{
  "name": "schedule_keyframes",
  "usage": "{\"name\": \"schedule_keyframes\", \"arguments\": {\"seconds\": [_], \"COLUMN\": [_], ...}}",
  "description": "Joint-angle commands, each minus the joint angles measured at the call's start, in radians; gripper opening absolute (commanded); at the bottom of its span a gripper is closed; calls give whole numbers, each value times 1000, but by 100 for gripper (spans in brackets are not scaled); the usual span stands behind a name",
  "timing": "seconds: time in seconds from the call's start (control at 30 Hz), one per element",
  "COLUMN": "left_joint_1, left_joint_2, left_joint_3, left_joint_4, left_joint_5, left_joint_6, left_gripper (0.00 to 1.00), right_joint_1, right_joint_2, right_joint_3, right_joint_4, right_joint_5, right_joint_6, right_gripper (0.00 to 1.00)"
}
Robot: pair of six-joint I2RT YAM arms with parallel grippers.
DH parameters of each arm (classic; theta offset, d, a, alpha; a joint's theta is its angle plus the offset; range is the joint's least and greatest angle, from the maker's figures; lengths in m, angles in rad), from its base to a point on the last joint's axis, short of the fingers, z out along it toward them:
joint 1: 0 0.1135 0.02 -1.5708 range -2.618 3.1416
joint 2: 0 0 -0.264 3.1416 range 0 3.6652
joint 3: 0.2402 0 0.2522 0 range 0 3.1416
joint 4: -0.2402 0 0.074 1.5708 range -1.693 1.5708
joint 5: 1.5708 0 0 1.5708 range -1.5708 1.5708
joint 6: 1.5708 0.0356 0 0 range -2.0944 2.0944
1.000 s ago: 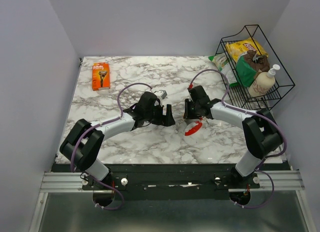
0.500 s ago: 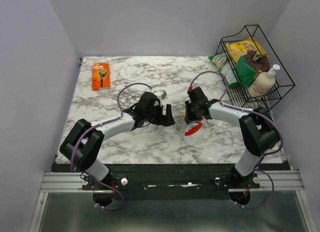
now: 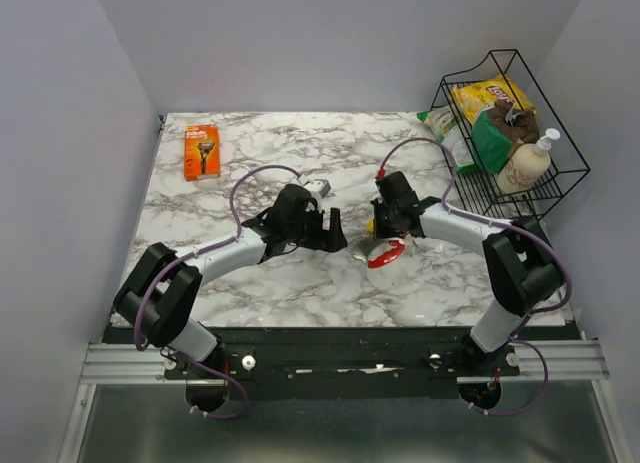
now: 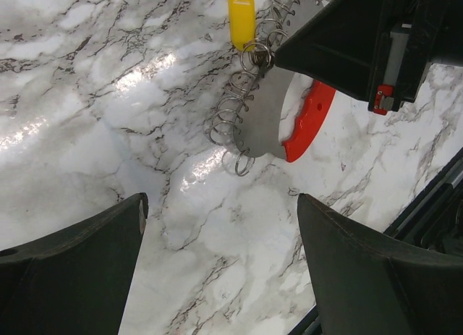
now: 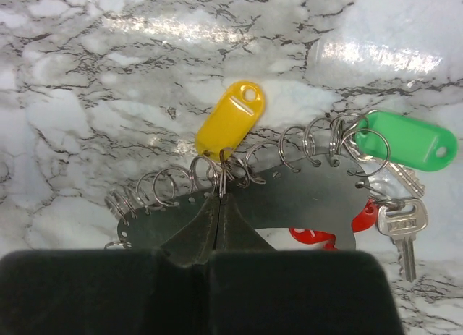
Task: Put the keys on the keyring
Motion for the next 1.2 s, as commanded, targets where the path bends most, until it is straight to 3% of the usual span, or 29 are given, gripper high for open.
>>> {"name": "schedule_keyframes", "arguments": {"seconds": [0.0, 0.13, 0.5, 0.8, 1.0, 1.17], "left_joint_1": [8, 6, 23, 32, 32, 32], "left_joint_2": [-71, -119, -269, -398, -466, -498], "left_joint_3": [-15, -33, -47, -35, -49, -64], "left_joint_4": [-7, -2, 26, 41, 96, 143], "left_joint_5": [-54, -84, -53, 117, 307, 409], "left_joint_6": [43, 66, 144, 215, 265, 275], "left_gripper": [93, 94, 95, 91, 87, 77], "right_joint_1": [7, 9, 10, 20, 26, 41], "right_joint_2": [-97, -174, -334, -490, -510, -527], "right_joint_3": [-9, -27, -99, -177, -156, -130], "right_joint_4": [8, 17, 139, 218, 214, 188], "right_joint_5": [25, -18, -376, -659, -865, -986], "right_joint_6": [-104, -152, -271, -377, -414, -431], "right_gripper": [1, 1, 1, 1, 1, 1]}}
